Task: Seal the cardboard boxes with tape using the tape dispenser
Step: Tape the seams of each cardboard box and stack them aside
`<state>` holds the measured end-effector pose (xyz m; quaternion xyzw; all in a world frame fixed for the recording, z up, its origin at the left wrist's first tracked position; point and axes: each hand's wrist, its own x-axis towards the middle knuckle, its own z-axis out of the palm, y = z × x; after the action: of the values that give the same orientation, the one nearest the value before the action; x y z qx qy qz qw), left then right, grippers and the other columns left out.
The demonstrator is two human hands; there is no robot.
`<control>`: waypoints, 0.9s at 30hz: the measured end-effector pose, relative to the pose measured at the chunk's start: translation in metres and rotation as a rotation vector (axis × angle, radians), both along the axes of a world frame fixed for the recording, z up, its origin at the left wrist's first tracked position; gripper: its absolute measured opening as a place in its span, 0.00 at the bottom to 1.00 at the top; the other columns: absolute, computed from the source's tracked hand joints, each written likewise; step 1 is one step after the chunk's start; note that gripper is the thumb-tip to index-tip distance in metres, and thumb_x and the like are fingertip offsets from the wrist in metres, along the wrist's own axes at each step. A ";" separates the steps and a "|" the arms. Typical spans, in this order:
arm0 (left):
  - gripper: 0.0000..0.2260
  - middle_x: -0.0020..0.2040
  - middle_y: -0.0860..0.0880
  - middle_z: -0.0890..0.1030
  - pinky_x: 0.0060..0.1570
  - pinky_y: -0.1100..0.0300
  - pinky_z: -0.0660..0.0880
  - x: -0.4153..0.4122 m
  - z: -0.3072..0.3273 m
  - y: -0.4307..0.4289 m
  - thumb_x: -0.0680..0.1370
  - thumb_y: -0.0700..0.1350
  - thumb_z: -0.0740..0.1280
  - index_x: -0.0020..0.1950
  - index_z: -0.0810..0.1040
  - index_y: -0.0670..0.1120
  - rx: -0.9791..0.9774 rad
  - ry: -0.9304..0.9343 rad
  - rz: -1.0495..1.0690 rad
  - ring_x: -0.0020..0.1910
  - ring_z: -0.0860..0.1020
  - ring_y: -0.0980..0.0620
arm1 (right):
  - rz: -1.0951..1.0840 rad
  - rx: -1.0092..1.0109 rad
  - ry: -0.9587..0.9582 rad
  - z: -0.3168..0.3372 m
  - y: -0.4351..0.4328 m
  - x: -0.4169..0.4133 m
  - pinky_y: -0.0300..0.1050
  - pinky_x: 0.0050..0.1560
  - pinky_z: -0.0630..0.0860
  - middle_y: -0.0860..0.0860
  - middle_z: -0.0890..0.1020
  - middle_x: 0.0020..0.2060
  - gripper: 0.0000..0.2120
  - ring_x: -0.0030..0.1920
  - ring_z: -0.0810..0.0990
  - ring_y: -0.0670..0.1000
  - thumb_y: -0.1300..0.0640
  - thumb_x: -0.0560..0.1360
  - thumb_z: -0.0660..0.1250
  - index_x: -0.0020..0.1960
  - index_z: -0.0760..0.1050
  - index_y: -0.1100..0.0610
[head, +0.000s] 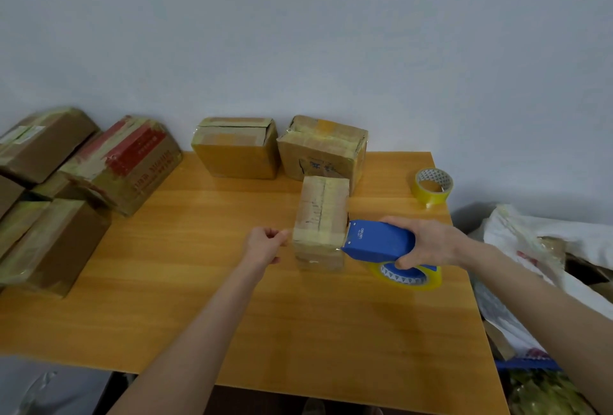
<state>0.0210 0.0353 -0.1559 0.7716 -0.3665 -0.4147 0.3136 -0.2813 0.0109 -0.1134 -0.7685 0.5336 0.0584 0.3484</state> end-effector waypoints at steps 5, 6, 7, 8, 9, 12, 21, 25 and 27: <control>0.08 0.37 0.50 0.76 0.31 0.62 0.74 0.002 -0.005 -0.003 0.79 0.47 0.66 0.46 0.76 0.43 0.027 0.059 0.005 0.35 0.71 0.55 | -0.028 0.021 0.011 -0.008 0.009 0.011 0.48 0.56 0.75 0.48 0.74 0.57 0.38 0.54 0.75 0.52 0.50 0.70 0.73 0.74 0.57 0.40; 0.08 0.40 0.49 0.77 0.32 0.62 0.74 0.000 -0.005 -0.003 0.79 0.48 0.66 0.46 0.75 0.44 0.024 0.081 0.013 0.35 0.70 0.55 | -0.037 0.020 0.019 -0.009 0.011 0.012 0.47 0.56 0.74 0.48 0.74 0.57 0.39 0.54 0.75 0.52 0.50 0.70 0.73 0.75 0.55 0.40; 0.07 0.44 0.48 0.77 0.32 0.61 0.75 -0.001 -0.005 -0.002 0.80 0.48 0.65 0.48 0.75 0.45 0.022 0.086 0.018 0.36 0.70 0.54 | -0.045 0.022 0.026 -0.009 0.013 0.012 0.46 0.56 0.74 0.48 0.74 0.57 0.40 0.54 0.75 0.51 0.49 0.70 0.73 0.76 0.54 0.40; 0.06 0.48 0.48 0.77 0.33 0.61 0.75 0.000 -0.005 -0.003 0.80 0.49 0.64 0.50 0.75 0.47 0.036 0.072 0.003 0.38 0.71 0.54 | -0.052 0.022 0.032 -0.010 0.014 0.013 0.46 0.56 0.75 0.48 0.74 0.56 0.41 0.54 0.75 0.51 0.49 0.70 0.73 0.76 0.54 0.40; 0.08 0.52 0.47 0.76 0.32 0.61 0.74 0.001 -0.005 -0.002 0.80 0.50 0.64 0.56 0.76 0.49 0.073 0.045 -0.027 0.40 0.72 0.53 | -0.058 0.018 0.035 -0.011 0.014 0.013 0.47 0.56 0.75 0.48 0.74 0.56 0.41 0.54 0.75 0.51 0.49 0.70 0.73 0.76 0.54 0.40; 0.20 0.67 0.45 0.69 0.30 0.59 0.76 0.013 -0.015 0.003 0.80 0.51 0.64 0.72 0.68 0.56 0.200 -0.121 -0.127 0.48 0.77 0.47 | -0.052 0.000 0.060 -0.009 0.015 0.014 0.48 0.55 0.76 0.48 0.74 0.56 0.42 0.53 0.76 0.51 0.47 0.69 0.72 0.76 0.53 0.40; 0.24 0.77 0.54 0.55 0.76 0.57 0.46 -0.034 0.004 0.028 0.81 0.54 0.47 0.77 0.54 0.51 -0.440 -0.776 -0.923 0.77 0.51 0.55 | -0.023 -0.055 -0.006 -0.007 0.018 0.012 0.47 0.54 0.76 0.44 0.76 0.57 0.37 0.54 0.76 0.49 0.40 0.69 0.73 0.72 0.58 0.38; 0.27 0.77 0.54 0.40 0.74 0.57 0.34 -0.030 -0.009 0.027 0.83 0.52 0.49 0.76 0.36 0.53 -0.286 -0.982 -1.060 0.74 0.35 0.57 | -0.044 -0.055 -0.043 -0.008 0.019 0.010 0.46 0.54 0.75 0.44 0.75 0.58 0.37 0.54 0.76 0.48 0.42 0.69 0.73 0.72 0.58 0.38; 0.28 0.78 0.54 0.39 0.74 0.57 0.34 -0.029 -0.009 0.025 0.83 0.52 0.50 0.77 0.37 0.52 -0.269 -1.003 -1.076 0.75 0.36 0.56 | -0.071 -0.024 -0.092 -0.010 0.021 0.004 0.47 0.55 0.76 0.44 0.75 0.58 0.37 0.55 0.76 0.48 0.45 0.68 0.74 0.72 0.59 0.38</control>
<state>-0.0077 0.0606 -0.1646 0.5371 -0.8401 -0.0608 -0.0455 -0.2777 0.0316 -0.1235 -0.7551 0.5447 0.0042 0.3649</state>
